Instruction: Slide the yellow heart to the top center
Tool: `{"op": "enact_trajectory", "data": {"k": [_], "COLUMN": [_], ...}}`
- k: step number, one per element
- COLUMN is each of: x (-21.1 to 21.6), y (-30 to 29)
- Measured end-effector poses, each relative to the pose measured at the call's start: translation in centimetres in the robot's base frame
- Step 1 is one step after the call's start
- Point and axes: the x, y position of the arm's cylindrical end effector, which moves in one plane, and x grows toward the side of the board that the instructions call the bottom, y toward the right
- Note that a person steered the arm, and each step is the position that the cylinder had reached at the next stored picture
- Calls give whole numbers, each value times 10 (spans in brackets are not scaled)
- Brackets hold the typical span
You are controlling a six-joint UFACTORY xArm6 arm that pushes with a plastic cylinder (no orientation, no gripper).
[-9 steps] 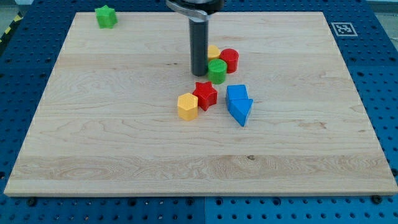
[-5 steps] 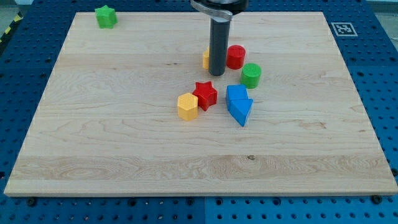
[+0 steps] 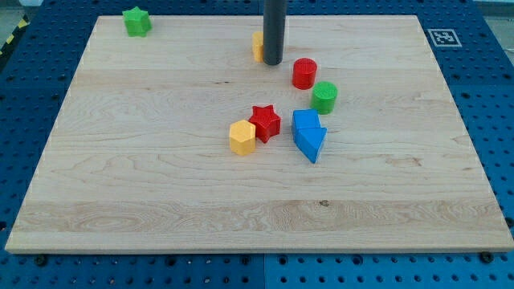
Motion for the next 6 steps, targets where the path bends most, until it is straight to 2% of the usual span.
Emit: {"op": "enact_trajectory", "data": {"k": [2, 4, 6], "x": [-10, -47, -54], "y": [-10, -10, -14]}}
